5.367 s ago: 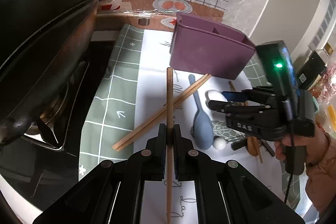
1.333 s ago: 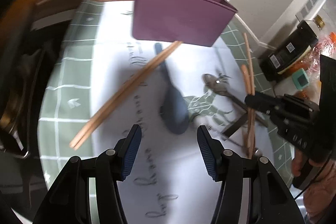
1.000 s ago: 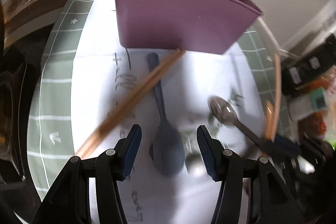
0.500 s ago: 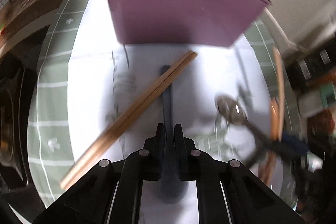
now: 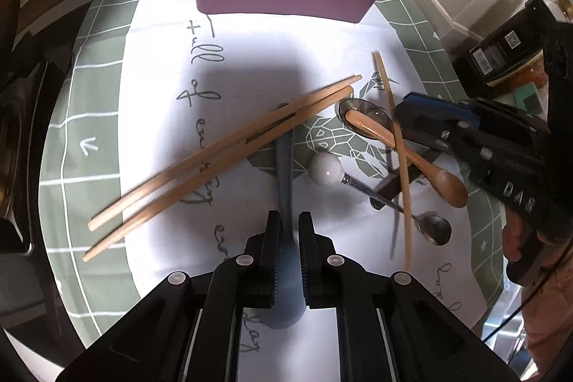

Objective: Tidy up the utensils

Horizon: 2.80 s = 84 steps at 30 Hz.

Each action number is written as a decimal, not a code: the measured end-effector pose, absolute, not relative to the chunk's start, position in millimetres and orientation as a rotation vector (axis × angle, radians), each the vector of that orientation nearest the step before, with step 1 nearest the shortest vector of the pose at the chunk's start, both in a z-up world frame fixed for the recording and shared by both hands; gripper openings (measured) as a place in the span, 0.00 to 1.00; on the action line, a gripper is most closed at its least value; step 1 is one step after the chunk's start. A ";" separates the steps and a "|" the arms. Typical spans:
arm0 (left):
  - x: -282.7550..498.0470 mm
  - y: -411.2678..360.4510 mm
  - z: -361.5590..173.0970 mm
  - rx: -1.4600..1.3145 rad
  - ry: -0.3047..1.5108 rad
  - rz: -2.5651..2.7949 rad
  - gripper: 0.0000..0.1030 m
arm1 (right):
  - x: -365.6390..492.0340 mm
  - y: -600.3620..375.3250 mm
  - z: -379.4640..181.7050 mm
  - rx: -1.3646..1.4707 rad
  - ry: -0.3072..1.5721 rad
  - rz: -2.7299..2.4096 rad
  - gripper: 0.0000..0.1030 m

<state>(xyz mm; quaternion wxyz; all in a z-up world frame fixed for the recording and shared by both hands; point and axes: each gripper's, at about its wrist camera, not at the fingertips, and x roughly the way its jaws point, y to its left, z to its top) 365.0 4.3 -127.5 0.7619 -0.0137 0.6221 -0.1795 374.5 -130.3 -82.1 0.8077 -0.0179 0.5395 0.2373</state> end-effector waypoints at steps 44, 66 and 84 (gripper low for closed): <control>351.8 24.6 -49.7 -0.044 0.996 -0.384 0.11 | 362.5 -140.4 -35.0 0.024 1.012 0.394 0.05; 328.0 47.7 54.5 -0.074 0.735 -0.402 0.03 | 333.4 -127.6 72.2 -0.078 0.745 0.357 0.05; 341.5 17.1 -82.7 0.002 1.237 -0.404 0.61 | 353.0 -135.1 -29.9 -0.056 1.028 0.388 0.05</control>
